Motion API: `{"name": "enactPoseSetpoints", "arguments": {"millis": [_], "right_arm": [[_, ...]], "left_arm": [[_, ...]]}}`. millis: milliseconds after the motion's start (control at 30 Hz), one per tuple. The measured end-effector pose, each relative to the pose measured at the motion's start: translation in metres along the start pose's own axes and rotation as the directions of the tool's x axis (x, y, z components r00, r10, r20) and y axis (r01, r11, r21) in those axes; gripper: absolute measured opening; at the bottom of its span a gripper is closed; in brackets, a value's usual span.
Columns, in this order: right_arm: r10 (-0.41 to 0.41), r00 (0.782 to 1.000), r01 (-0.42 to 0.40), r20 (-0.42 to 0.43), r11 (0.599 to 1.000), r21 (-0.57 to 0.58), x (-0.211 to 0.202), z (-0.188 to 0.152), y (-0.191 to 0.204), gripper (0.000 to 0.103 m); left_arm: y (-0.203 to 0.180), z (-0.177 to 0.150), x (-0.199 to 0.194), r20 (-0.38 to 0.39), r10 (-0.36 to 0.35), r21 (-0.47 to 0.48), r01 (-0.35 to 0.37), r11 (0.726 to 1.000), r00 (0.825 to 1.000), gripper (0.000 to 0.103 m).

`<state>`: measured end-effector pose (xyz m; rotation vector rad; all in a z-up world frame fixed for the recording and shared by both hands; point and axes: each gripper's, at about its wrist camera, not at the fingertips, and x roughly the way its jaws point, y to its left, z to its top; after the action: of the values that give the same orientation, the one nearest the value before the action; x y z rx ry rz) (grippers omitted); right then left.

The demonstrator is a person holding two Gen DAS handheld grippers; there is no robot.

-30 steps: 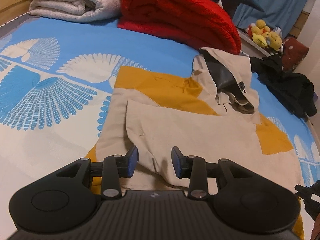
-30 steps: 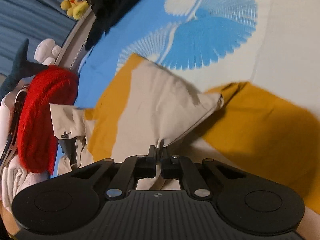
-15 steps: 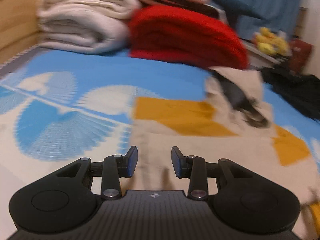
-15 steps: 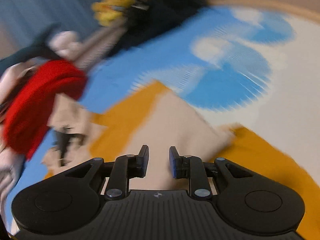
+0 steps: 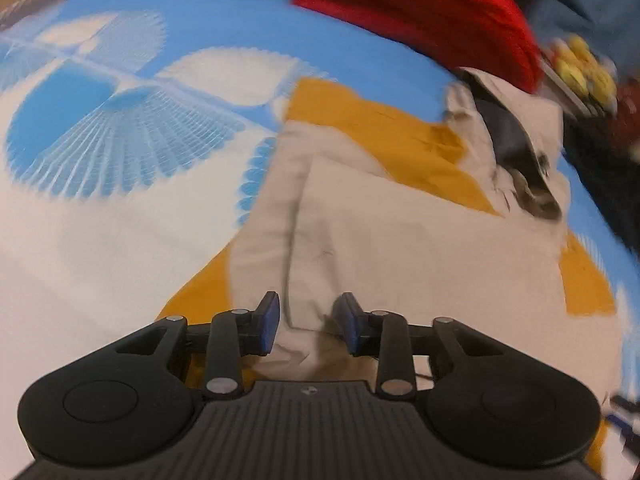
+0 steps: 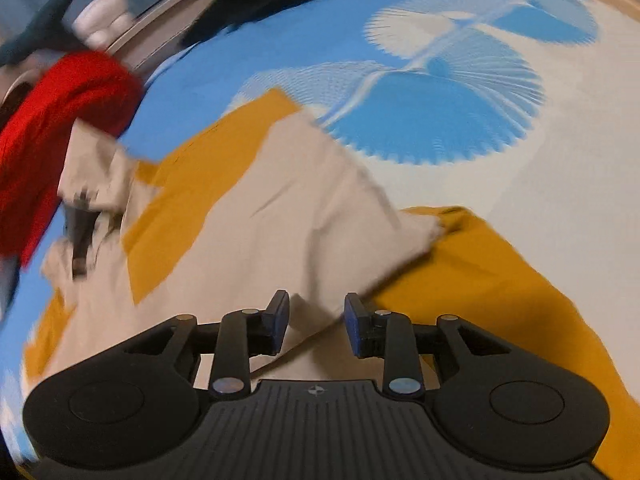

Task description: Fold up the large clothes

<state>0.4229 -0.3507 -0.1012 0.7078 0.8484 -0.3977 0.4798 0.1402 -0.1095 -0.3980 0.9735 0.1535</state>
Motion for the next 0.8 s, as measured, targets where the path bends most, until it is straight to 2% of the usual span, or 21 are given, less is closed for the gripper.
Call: {"name": "enactPoseSetpoints", "arguments": {"millis": [67, 133, 167, 233, 300, 367, 400, 433, 467, 567, 633, 733, 800], "right_arm": [[0.028, 0.997, -0.025, 0.073, 0.998, -0.050, -0.021, 0.005, 0.009, 0.032], [0.079, 0.984, -0.061, 0.160, 0.992, -0.114, -0.044, 0.005, 0.016, 0.032], [0.104, 0.973, -0.073, 0.205, 0.985, -0.155, -0.054, 0.004, 0.019, 0.032], [0.129, 0.958, -0.076, 0.255, 0.975, -0.208, -0.068, 0.004, 0.020, 0.032], [0.150, 0.952, -0.084, 0.266, 0.967, -0.242, -0.077, 0.001, 0.020, 0.032], [0.184, 0.945, -0.111, 0.269, 0.957, -0.266, -0.085, 0.002, 0.020, 0.032], [0.193, 0.941, -0.114, 0.276, 0.954, -0.278, -0.088, 0.002, 0.020, 0.032], [0.201, 0.937, -0.114, 0.287, 0.949, -0.293, -0.091, 0.004, 0.020, 0.032], [0.207, 0.932, -0.112, 0.297, 0.945, -0.307, -0.092, 0.005, 0.020, 0.032], [0.231, 0.923, -0.130, 0.307, 0.940, -0.315, -0.097, 0.013, 0.018, 0.029], [0.246, 0.924, -0.151, 0.294, 0.938, -0.312, -0.096, 0.018, 0.018, 0.010], [0.241, 0.927, -0.155, 0.288, 0.945, -0.288, -0.091, 0.024, 0.015, 0.010], [0.232, 0.931, -0.153, 0.283, 0.949, -0.277, -0.088, 0.025, 0.013, 0.010]], "left_arm": [[-0.019, 0.003, -0.023, 0.103, 0.001, 0.112, -0.013, 0.994, 0.995, 0.036], [-0.039, 0.003, -0.052, 0.235, -0.052, 0.232, -0.004, 0.973, 0.971, 0.040], [-0.043, 0.001, -0.062, 0.271, -0.079, 0.257, 0.008, 0.966, 0.959, 0.041], [-0.048, -0.003, -0.078, 0.309, -0.138, 0.276, 0.051, 0.960, 0.941, 0.041], [-0.055, -0.010, -0.088, 0.315, -0.157, 0.295, 0.060, 0.954, 0.936, 0.040], [-0.059, -0.012, -0.099, 0.320, -0.181, 0.344, 0.064, 0.937, 0.930, 0.030], [-0.057, -0.012, -0.108, 0.326, -0.192, 0.363, 0.065, 0.929, 0.926, 0.018], [-0.057, -0.010, -0.115, 0.331, -0.207, 0.380, 0.071, 0.922, 0.920, 0.013], [-0.058, -0.008, -0.120, 0.339, -0.214, 0.386, 0.072, 0.920, 0.916, 0.012], [-0.075, 0.015, -0.113, 0.329, -0.200, 0.407, 0.053, 0.912, 0.923, 0.010], [-0.090, 0.045, -0.095, 0.291, -0.203, 0.406, 0.072, 0.911, 0.935, 0.010], [-0.118, 0.093, -0.060, 0.240, -0.185, 0.385, 0.081, 0.919, 0.953, 0.010], [-0.138, 0.127, -0.033, 0.190, -0.194, 0.375, 0.112, 0.920, 0.962, 0.010]]}}
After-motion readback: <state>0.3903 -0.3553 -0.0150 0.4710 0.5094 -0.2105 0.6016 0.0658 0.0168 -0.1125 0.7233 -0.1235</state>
